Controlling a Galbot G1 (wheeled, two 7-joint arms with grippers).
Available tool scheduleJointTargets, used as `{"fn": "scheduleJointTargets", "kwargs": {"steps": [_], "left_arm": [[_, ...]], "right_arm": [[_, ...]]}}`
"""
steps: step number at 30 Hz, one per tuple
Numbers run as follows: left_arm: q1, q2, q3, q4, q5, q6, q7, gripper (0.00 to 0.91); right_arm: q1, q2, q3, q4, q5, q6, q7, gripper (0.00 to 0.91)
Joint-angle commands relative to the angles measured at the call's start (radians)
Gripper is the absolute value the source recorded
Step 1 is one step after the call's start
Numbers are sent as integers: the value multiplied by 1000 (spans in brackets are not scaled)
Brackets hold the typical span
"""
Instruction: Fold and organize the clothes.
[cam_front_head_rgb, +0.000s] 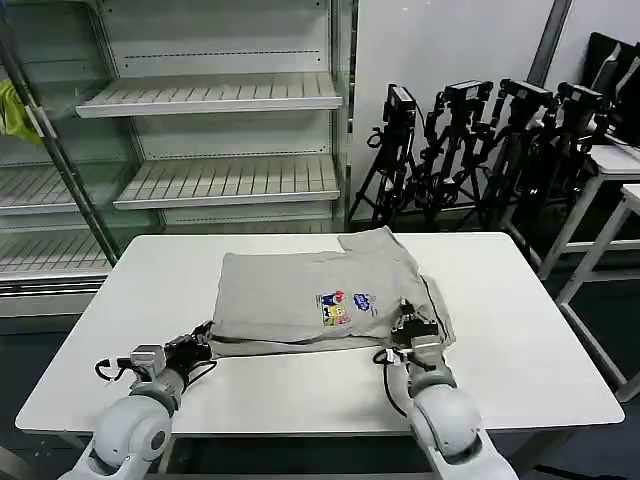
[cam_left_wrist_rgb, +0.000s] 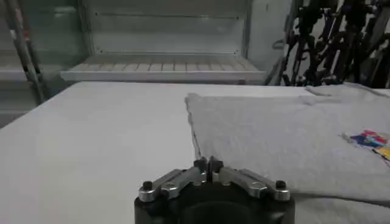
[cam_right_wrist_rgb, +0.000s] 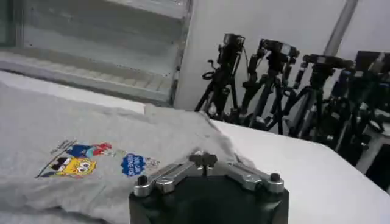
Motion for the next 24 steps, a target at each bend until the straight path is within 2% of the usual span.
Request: {"fn": "scheduleJointTargets", "kwargs": {"steps": [1,5,12,17,20,23,24], "left_arm": [[-47,-7,31,58,15,0,-1,907],[-17,-22,6,27,12,-8,-2,907],[117,-45,-55,-68,16,-14,-4,907],[153,-70,-64,-71,21,-12,-5,907],[155,-83,-54,-53,21,-6,-4,907],[141,-92,-47,-30,26,0,-5,907],[138,-92,-45,-23,25,4,-4,846]], "right_arm": [[15,9,-18,-60,-35,16,5,907],[-89,2,21,6,-51,62,5,907],[-201,-6,92,61,-53,87,2,907],[-188,-5,110,11,-5,65,20,907],[-170,2,110,-3,87,10,31,907],[-166,3,111,-16,121,-11,19,907],[-168,2,109,-19,136,-11,16,907]]}}
